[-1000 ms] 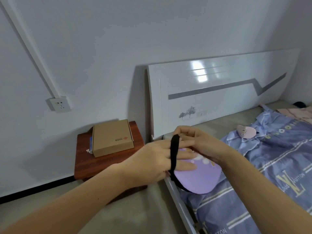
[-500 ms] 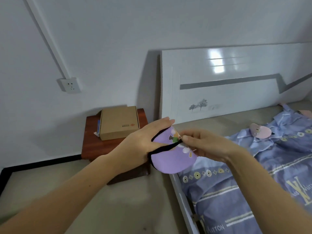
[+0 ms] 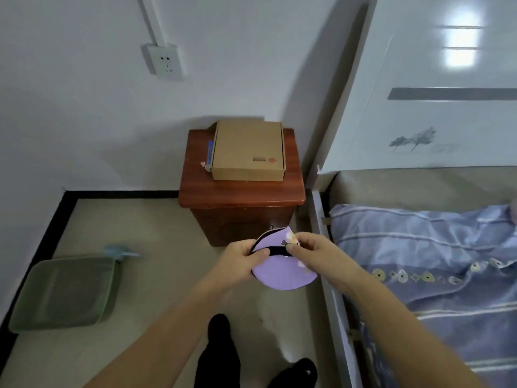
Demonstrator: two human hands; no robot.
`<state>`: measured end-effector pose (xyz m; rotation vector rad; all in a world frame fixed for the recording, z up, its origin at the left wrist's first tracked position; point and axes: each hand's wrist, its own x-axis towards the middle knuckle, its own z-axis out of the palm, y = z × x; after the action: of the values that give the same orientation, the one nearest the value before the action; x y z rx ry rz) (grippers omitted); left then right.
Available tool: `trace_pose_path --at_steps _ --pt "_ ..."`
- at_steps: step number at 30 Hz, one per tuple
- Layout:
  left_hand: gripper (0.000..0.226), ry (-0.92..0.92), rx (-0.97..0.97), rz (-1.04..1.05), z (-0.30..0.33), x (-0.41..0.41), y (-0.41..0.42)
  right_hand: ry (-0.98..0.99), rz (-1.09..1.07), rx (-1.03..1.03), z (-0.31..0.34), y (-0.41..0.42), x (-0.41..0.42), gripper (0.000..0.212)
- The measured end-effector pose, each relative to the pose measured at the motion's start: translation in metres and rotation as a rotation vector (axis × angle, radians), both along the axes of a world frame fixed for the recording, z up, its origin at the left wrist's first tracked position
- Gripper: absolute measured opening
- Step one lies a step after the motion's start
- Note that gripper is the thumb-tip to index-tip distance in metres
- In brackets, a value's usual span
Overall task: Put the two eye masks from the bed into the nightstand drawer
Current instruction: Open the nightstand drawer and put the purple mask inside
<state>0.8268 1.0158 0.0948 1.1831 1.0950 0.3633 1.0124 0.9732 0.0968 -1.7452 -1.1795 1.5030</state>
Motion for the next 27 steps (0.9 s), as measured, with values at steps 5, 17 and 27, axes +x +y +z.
trace_pose_path --at_steps 5,17,27 --pt "0.015 0.108 -0.12 -0.041 -0.071 -0.017 0.036 -0.054 -0.149 -0.187 -0.085 0.028 -0.028 0.028" --pt "0.066 0.425 -0.029 0.509 -0.28 -0.074 0.198 -0.324 -0.392 -0.239 -0.276 0.164 0.047 0.068" --pt "0.04 0.407 0.131 0.738 -0.325 -0.071 0.236 -0.529 -0.298 -0.198 -0.319 0.207 0.07 0.021"
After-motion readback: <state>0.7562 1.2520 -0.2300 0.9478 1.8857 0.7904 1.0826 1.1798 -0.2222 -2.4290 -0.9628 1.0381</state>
